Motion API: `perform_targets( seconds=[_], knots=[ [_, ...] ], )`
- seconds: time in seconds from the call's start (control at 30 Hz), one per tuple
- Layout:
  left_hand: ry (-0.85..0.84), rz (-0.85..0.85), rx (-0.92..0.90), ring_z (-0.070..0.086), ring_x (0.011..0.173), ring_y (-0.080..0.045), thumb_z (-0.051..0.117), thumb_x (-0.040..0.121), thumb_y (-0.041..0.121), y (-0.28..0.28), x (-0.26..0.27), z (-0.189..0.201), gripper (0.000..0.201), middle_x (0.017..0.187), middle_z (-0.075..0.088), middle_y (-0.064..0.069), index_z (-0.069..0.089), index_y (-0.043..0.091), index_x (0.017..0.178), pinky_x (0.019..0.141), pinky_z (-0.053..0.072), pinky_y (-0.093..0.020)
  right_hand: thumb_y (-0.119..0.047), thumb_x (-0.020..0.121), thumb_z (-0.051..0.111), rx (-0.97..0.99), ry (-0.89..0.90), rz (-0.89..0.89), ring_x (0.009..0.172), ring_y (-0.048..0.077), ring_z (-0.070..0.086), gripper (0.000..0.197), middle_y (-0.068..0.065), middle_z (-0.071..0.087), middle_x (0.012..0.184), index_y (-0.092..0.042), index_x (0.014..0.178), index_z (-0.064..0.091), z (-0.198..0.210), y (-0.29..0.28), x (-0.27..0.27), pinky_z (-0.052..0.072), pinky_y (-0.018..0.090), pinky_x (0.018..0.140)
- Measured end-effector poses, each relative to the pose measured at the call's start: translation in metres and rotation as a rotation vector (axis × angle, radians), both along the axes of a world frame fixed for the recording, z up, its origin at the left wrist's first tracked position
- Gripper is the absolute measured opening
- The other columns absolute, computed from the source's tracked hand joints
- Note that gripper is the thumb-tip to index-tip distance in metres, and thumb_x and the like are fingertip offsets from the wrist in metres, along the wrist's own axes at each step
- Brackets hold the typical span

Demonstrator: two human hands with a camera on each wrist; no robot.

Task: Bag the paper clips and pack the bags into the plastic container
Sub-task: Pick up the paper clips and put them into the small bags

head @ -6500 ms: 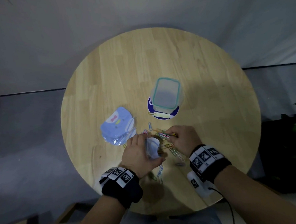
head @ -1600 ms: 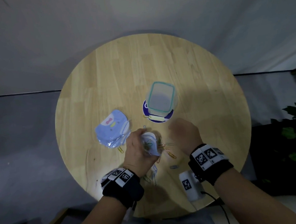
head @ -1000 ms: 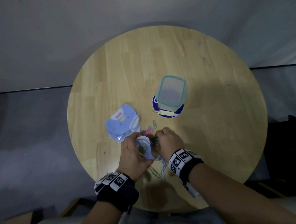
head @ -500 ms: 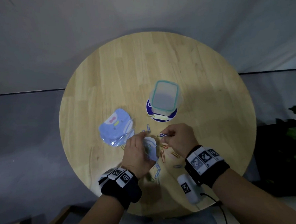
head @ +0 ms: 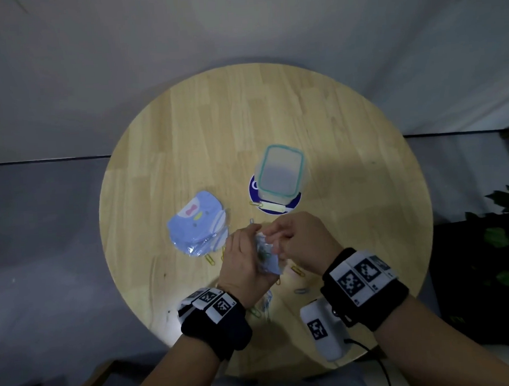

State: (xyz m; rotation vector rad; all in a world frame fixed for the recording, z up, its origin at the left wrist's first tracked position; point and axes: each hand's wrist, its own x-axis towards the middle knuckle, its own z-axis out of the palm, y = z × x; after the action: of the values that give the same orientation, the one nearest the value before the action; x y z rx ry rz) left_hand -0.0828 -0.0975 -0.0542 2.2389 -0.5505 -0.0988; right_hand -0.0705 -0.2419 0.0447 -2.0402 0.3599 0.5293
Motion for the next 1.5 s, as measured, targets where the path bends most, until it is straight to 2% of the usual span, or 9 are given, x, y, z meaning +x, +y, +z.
perform_targets(
  seconds=[0.13,0.27,0.43,0.53,0.73,0.97,1.1,1.33,1.5],
  knots=[
    [0.013,0.098,-0.024,0.045,0.096,-0.016,0.08,0.059,0.035,0.013,0.0,0.0,0.08,0.104,0.053,-0.007,0.041,0.012,0.126,0.086,0.032,-0.02,-0.002,0.074,0.064,-0.1,0.002,-0.202,0.068,0.02,0.061,0.019,0.003,0.065,0.075,-0.021,0.076,0.063,-0.026,-0.025,-0.009,0.052,0.03,0.066],
    [0.052,0.146,-0.022,0.048,0.1,-0.017,0.089,0.05,0.024,0.029,0.002,-0.003,0.091,0.106,0.047,0.004,0.035,0.028,0.123,0.087,0.037,-0.025,-0.015,0.067,0.075,-0.436,0.302,0.186,0.1,0.029,0.054,0.062,0.009,0.046,0.115,-0.016,0.121,0.045,-0.065,-0.036,-0.038,0.048,0.032,0.081],
    [0.063,0.182,0.041,0.047,0.101,-0.02,0.082,0.051,0.032,0.048,0.004,-0.005,0.087,0.109,0.053,-0.009,0.039,0.017,0.125,0.089,0.036,-0.025,-0.015,0.069,0.075,-0.551,0.232,0.304,0.107,0.03,0.049,0.074,0.01,0.036,0.125,-0.016,0.13,0.033,-0.089,-0.027,-0.06,0.047,0.035,0.087],
    [0.057,0.184,0.082,0.044,0.1,-0.02,0.084,0.052,0.034,0.055,0.001,-0.006,0.088,0.11,0.054,-0.012,0.041,0.012,0.126,0.088,0.03,-0.018,-0.015,0.07,0.075,-0.442,0.209,0.236,0.104,0.029,0.052,0.064,0.012,0.041,0.123,-0.01,0.124,0.041,-0.091,-0.022,-0.046,0.045,0.033,0.084],
    [0.066,0.188,0.107,0.044,0.102,-0.019,0.068,0.058,0.051,0.055,-0.002,0.002,0.084,0.111,0.054,-0.012,0.044,0.007,0.126,0.09,0.037,-0.026,-0.006,0.082,0.062,-0.362,0.043,0.189,0.107,0.031,0.055,0.033,0.012,0.049,0.12,-0.008,0.115,0.055,-0.096,-0.006,-0.026,0.043,0.032,0.089],
    [0.078,0.184,0.102,0.044,0.103,-0.02,0.066,0.059,0.048,0.055,-0.002,0.003,0.082,0.112,0.054,-0.013,0.045,0.005,0.125,0.089,0.037,-0.027,-0.049,0.064,0.072,-0.511,-0.054,0.352,0.112,0.028,0.044,0.075,0.005,0.046,0.122,-0.026,0.127,0.04,-0.101,0.022,-0.027,0.047,0.04,0.09],
    [0.095,0.181,0.118,0.045,0.106,-0.02,0.076,0.058,0.047,0.057,-0.004,0.001,0.087,0.114,0.053,-0.01,0.044,0.006,0.127,0.092,0.038,-0.028,-0.026,0.07,0.067,-0.58,-0.133,0.392,0.104,0.03,0.049,0.05,0.004,0.05,0.115,-0.027,0.117,0.05,-0.104,0.033,-0.025,0.051,0.039,0.079],
    [0.065,0.143,0.104,0.044,0.099,-0.017,0.072,0.057,0.04,0.053,-0.007,0.0,0.077,0.105,0.056,-0.01,0.041,0.014,0.123,0.088,0.032,-0.019,-0.003,0.075,0.058,-0.507,-0.157,0.352,0.102,0.034,0.054,0.032,0.013,0.06,0.103,-0.012,0.106,0.06,-0.098,0.028,-0.023,0.048,0.039,0.082],
    [0.054,0.115,0.089,0.045,0.097,-0.017,0.085,0.051,0.027,0.046,-0.004,-0.005,0.084,0.104,0.057,-0.01,0.041,0.015,0.121,0.086,0.032,-0.019,0.0,0.08,0.06,-0.261,-0.07,0.065,0.098,0.03,0.06,0.028,0.014,0.066,0.105,-0.009,0.106,0.066,-0.095,0.015,-0.022,0.048,0.031,0.087]
  ],
)
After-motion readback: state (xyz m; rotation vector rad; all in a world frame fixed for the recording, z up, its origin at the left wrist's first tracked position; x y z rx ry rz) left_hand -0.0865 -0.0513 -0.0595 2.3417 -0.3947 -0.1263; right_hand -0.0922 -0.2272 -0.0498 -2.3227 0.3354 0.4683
